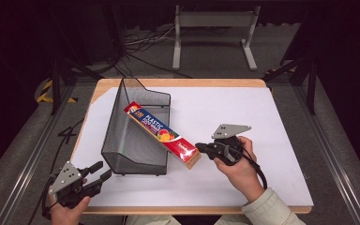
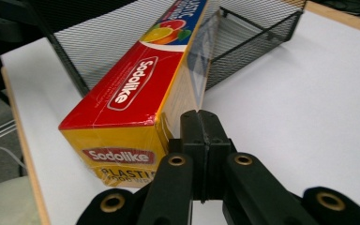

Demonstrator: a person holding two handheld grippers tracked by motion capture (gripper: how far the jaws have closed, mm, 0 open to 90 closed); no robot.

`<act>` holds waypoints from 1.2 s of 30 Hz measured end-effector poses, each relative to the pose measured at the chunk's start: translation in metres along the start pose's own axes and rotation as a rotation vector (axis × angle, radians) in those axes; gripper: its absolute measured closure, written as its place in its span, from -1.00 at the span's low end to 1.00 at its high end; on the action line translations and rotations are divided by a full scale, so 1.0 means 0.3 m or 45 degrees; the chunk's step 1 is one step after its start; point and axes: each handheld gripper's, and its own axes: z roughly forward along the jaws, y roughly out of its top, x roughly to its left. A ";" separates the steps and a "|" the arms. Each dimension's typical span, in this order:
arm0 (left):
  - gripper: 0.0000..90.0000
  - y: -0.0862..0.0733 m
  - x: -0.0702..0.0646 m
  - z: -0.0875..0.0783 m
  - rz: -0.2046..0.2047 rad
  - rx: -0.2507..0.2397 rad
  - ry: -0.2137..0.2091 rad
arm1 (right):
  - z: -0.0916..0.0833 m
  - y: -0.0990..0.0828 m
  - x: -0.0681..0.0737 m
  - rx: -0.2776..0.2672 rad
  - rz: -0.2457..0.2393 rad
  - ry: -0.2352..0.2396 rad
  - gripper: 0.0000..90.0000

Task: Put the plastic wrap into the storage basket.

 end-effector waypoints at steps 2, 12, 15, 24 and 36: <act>0.18 -0.002 -0.001 0.001 -0.011 0.000 -0.008 | 0.005 -0.002 0.016 0.005 -0.006 0.022 1.00; 0.14 -0.002 -0.001 0.001 -0.007 0.000 -0.008 | 0.040 -0.003 0.103 0.019 -0.051 0.122 1.00; 0.13 -0.002 -0.001 0.000 -0.004 0.003 -0.008 | 0.046 -0.001 0.123 0.020 -0.083 0.090 1.00; 0.11 -0.003 -0.001 0.008 -0.011 0.013 -0.003 | 0.038 -0.002 0.115 0.011 -0.065 0.113 1.00; 0.14 0.001 -0.016 -0.001 0.005 0.015 -0.010 | 0.084 -0.097 0.072 0.119 -0.001 0.158 1.00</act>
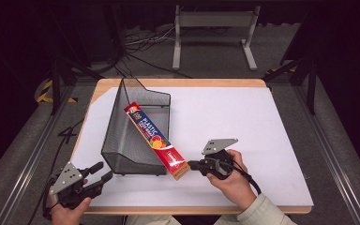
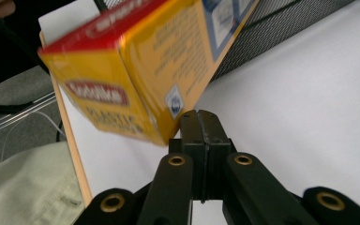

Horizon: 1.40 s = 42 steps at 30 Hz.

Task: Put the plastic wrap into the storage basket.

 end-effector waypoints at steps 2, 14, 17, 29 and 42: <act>0.14 0.001 -0.008 0.002 0.007 0.003 -0.007 | 0.015 -0.023 -0.008 0.013 0.015 0.041 1.00; 0.14 0.001 -0.008 0.003 0.009 -0.001 -0.007 | 0.026 -0.060 0.012 -0.093 -0.021 0.145 1.00; 0.14 0.000 -0.008 0.004 0.010 0.002 -0.006 | 0.023 -0.056 0.015 -0.098 -0.022 0.142 1.00; 0.14 0.000 -0.011 0.008 0.020 0.015 -0.003 | -0.004 -0.007 0.042 -0.155 -0.058 0.123 1.00; 0.14 0.000 -0.009 0.006 0.022 0.012 -0.007 | 0.054 0.067 0.150 -0.095 -0.178 0.156 1.00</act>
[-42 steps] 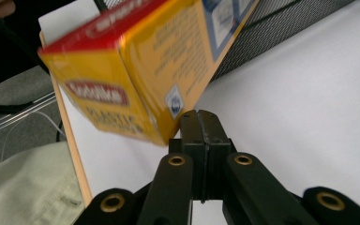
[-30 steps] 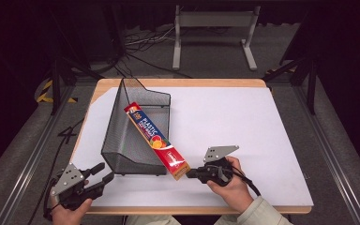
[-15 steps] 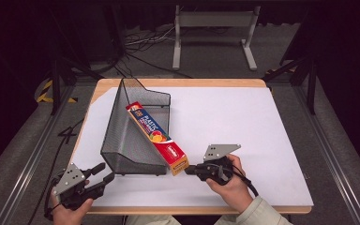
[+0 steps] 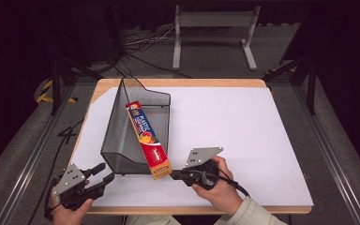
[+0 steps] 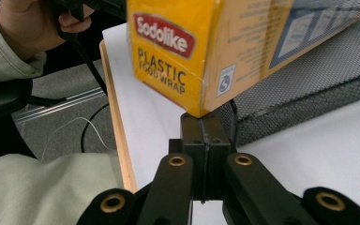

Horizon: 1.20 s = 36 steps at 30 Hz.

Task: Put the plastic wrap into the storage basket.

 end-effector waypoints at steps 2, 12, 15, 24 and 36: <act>0.14 0.000 0.001 -0.001 0.004 -0.001 0.003 | 0.010 0.014 0.005 -0.003 -0.003 0.010 1.00; 0.14 -0.002 0.004 -0.001 -0.001 0.002 0.004 | 0.059 0.060 0.033 0.011 -0.052 0.031 1.00; 0.14 -0.003 0.005 0.001 -0.004 0.001 0.003 | 0.077 0.073 0.037 0.025 -0.060 0.036 1.00; 0.13 -0.003 0.004 -0.003 -0.002 -0.003 0.006 | 0.119 0.121 0.040 0.047 -0.075 0.044 1.00; 0.12 -0.003 0.002 -0.005 -0.003 -0.004 0.007 | 0.121 0.094 0.027 0.097 -0.046 0.039 1.00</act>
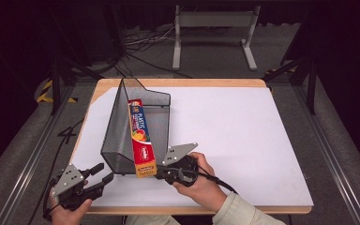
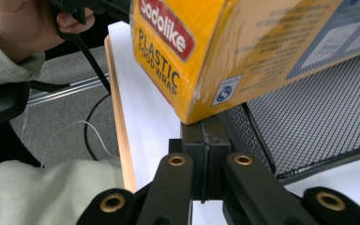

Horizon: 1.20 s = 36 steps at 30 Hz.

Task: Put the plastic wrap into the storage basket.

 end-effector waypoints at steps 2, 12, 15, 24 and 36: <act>0.12 0.001 0.001 0.001 0.008 0.003 0.004 | -0.006 -0.003 0.002 0.000 -0.007 -0.002 1.00; 0.11 -0.001 0.000 0.000 0.010 0.006 0.005 | -0.019 0.006 0.025 -0.022 -0.029 0.040 1.00; 0.10 -0.001 -0.001 -0.001 0.012 0.005 0.004 | -0.018 0.006 0.031 -0.027 -0.047 0.076 1.00; 0.10 -0.001 -0.004 0.003 0.018 0.005 0.004 | -0.012 0.035 0.011 -0.101 -0.050 0.131 1.00; 0.08 0.000 -0.007 0.001 0.025 0.010 0.003 | -0.002 0.033 0.026 -0.108 -0.080 0.111 1.00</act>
